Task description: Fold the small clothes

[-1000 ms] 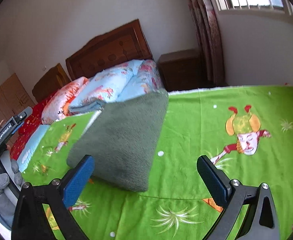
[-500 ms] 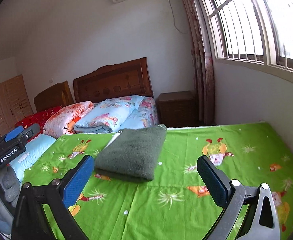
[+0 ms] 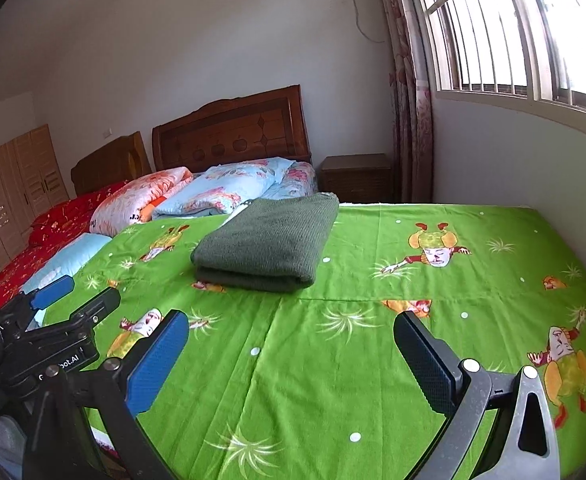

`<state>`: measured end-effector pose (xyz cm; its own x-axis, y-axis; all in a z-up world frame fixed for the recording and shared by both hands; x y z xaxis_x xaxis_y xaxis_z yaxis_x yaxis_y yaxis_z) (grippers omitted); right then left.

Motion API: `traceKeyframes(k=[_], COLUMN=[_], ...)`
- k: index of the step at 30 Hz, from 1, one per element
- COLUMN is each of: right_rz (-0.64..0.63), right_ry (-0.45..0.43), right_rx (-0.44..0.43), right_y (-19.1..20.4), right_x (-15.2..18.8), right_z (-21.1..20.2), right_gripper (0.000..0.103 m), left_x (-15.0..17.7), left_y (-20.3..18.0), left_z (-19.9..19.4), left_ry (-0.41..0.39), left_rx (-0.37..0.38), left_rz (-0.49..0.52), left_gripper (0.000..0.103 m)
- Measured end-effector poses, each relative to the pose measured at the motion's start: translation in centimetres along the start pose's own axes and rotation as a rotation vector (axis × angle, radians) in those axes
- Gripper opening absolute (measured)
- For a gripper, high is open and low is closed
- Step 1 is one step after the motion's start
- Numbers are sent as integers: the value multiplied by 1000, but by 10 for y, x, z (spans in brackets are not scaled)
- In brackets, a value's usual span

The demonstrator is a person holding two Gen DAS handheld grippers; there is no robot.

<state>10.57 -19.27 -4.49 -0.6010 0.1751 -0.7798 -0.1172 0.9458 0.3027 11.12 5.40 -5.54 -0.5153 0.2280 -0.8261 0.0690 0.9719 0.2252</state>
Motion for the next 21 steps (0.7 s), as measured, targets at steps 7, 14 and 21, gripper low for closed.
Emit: traceKeyframes(k=[7, 14, 21], right_rz=[36, 94, 82], right_ry=[70, 69, 75], right_rx=[73, 125, 127], right_y=[-17, -27, -19], right_x=[35, 37, 46], right_z=[9, 16, 21], right_gripper=[103, 103, 103], left_x=[17, 19, 19], left_y=[-20, -20, -18], left_z=[13, 14, 12], left_ry=[77, 83, 75], left_rx=[72, 37, 11], left_rz=[-20, -6, 15], left_gripper=[85, 85, 85])
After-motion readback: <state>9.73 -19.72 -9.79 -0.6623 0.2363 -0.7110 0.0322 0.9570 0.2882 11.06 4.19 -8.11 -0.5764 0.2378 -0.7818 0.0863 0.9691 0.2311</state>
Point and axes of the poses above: each gripper's, at about its wrist camera, not at the fingertips, and z roughly the way its jaws point, y to its left, x to its underside, the point moved 7 cm from there along z, roughly the way its jaws point, and after that the axes turned 11 degrees about z, right-handed, at the moved point
